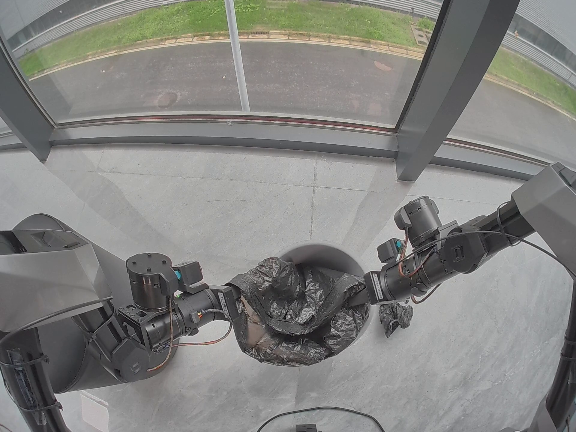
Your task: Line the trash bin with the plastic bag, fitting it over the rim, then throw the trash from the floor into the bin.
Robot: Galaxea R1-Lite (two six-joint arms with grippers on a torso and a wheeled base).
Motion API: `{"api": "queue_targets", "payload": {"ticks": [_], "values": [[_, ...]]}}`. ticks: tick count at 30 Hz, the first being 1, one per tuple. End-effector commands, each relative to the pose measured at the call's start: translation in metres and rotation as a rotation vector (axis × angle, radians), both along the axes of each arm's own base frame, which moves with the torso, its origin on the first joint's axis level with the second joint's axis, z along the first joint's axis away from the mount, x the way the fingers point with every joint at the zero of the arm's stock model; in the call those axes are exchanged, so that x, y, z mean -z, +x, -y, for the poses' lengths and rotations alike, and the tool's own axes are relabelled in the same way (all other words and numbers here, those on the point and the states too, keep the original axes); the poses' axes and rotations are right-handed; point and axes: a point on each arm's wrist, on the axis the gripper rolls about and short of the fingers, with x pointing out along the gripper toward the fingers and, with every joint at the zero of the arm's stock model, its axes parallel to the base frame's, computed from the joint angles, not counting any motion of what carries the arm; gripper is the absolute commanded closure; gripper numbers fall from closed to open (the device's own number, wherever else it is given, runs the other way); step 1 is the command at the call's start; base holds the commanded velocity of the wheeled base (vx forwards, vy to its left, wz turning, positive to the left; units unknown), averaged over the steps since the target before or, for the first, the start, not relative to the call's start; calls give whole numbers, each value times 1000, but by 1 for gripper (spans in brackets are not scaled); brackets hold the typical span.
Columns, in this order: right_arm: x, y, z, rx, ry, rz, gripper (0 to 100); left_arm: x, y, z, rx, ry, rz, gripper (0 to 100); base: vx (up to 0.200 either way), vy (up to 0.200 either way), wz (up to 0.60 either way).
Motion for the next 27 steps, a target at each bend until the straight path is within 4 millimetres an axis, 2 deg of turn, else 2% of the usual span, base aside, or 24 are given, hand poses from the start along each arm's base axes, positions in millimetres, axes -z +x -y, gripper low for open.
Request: {"api": "queue_targets", "payload": {"ticks": [1, 6, 9, 14, 20, 27], "values": [[14, 3, -1, 3, -14, -30, 100, 5, 1, 1, 0, 5, -12, 100, 0, 0, 0], [12, 1, 1, 4, -16, -36, 100, 8, 0, 1, -2, 0, -29, 100, 0, 0, 0], [7, -9, 5, 4, -20, -41, 100, 9, -3, 3, 0, -15, -51, 100, 0, 0, 0], [2, -29, 14, 31, -73, -36, 100, 25, -2, 13, -10, 13, -83, 100, 0, 0, 0], [6, -27, 22, 75, -110, -36, 100, 30, 2, 19, 0, 14, -82, 100, 0, 0, 0], [11, -22, 24, 87, -114, -40, 100, 26, 14, 25, -1, -8, -48, 100, 0, 0, 0]]}}
